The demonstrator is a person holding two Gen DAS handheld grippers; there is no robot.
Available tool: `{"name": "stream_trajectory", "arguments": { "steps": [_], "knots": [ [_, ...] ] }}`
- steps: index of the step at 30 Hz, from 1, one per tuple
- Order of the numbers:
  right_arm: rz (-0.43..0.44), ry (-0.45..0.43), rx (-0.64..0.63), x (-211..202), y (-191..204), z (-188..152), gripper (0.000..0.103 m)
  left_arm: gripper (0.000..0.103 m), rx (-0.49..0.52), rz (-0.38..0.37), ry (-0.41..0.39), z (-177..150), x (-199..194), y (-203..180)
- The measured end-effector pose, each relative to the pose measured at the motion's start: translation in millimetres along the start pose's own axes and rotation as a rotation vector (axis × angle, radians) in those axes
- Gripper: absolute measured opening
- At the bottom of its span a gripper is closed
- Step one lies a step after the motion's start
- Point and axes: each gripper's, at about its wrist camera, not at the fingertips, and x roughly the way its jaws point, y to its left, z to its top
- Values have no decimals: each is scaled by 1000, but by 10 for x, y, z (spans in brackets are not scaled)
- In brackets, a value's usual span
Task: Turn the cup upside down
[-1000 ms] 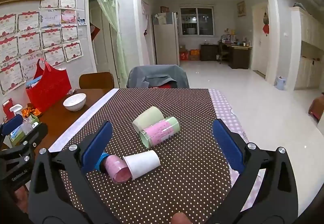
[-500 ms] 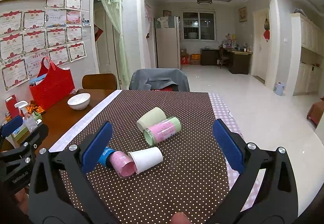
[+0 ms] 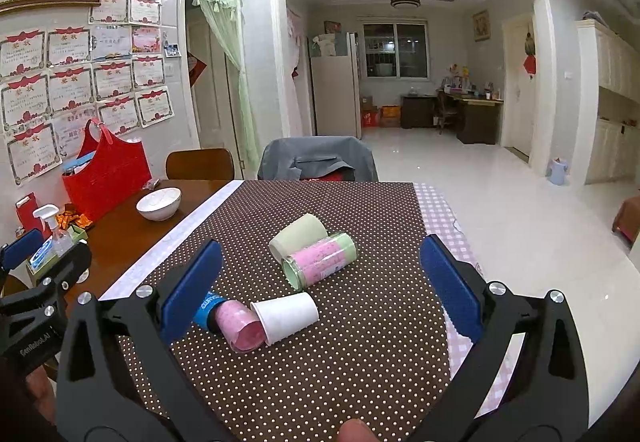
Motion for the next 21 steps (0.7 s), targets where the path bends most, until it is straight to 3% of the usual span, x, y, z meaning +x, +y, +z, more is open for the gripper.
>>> {"name": "stream_trajectory", "arguments": {
  "steps": [21],
  "knots": [
    [-26, 48, 1, 196, -3, -40, 97, 88, 35, -52, 40, -18, 272, -142]
  ]
}}
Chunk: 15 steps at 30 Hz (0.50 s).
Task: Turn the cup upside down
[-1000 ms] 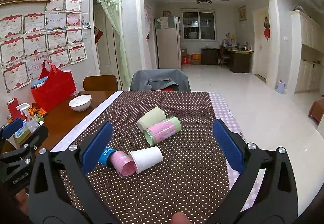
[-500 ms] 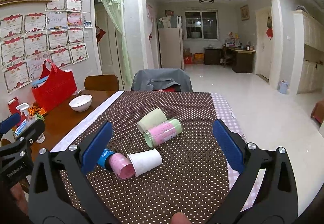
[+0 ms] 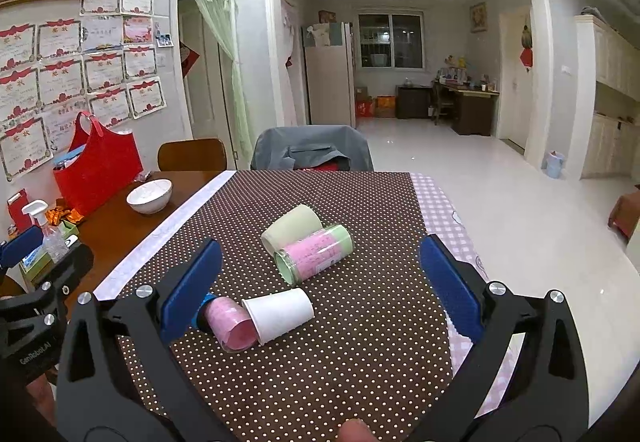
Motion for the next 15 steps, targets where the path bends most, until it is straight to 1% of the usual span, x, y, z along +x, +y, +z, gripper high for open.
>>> {"name": "stream_trajectory", "arguments": {
  "steps": [8, 15],
  "knots": [
    [0, 31, -9, 291, -31, 20, 97, 88, -1, -4, 17, 54, 290, -35],
    [0, 40, -6, 379, -45, 33, 97, 88, -6, 2, 36, 29, 422, -38]
  ]
}}
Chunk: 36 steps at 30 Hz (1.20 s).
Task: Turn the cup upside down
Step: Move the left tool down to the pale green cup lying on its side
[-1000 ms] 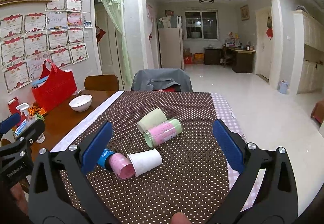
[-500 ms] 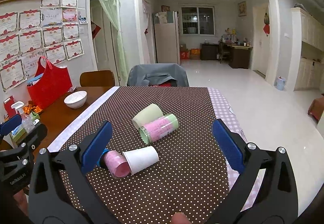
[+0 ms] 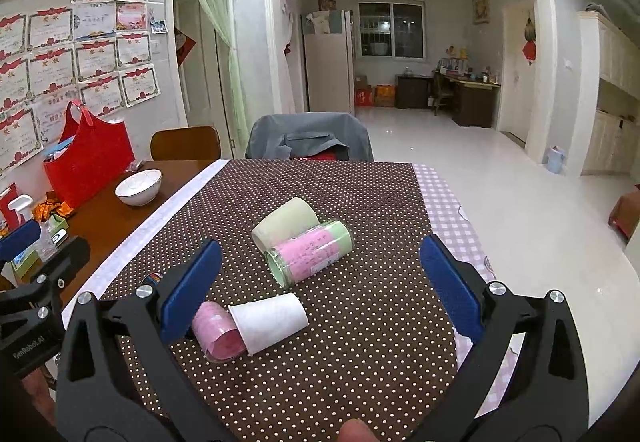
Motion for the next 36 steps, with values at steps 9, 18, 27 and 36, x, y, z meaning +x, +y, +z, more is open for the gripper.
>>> {"name": "stream_trajectory", "arguments": {
  "steps": [9, 18, 27, 36],
  "knots": [
    [9, 2, -3, 28, -20, 3, 97, 88, 10, -3, 4, -6, 35, -12],
    [7, 57, 18, 449, -161, -16, 97, 88, 100, -38, 83, 78, 550, -207],
    [-22, 129, 42, 1030, -395, 5, 97, 88, 194, -93, 226, 191, 1535, -465],
    [-37, 194, 65, 1470, -521, -69, 97, 88, 289, -207, 397, 221, 2501, -704]
  ]
}}
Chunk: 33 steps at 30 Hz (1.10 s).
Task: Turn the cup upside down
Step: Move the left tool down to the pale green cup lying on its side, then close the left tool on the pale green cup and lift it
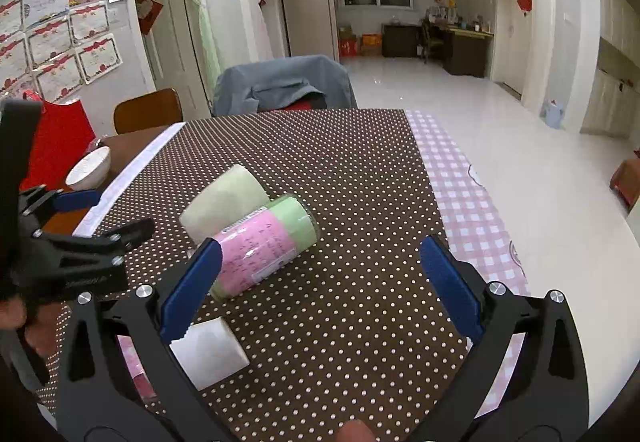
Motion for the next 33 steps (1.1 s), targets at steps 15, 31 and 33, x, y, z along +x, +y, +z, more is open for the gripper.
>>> {"name": "stream_trajectory", "arguments": {
  "steps": [15, 31, 33],
  "knots": [
    [-10, 75, 2, 475, 9, 89, 97, 88, 97, -71, 172, 347, 960, -51],
    [-21, 105, 9, 608, -18, 96, 97, 77, -3, -264, 312, 594, 1524, 99],
    [-20, 104, 9, 584, -19, 92, 97, 77, -18, -270, 301, 557, 1497, 123]
  ]
}}
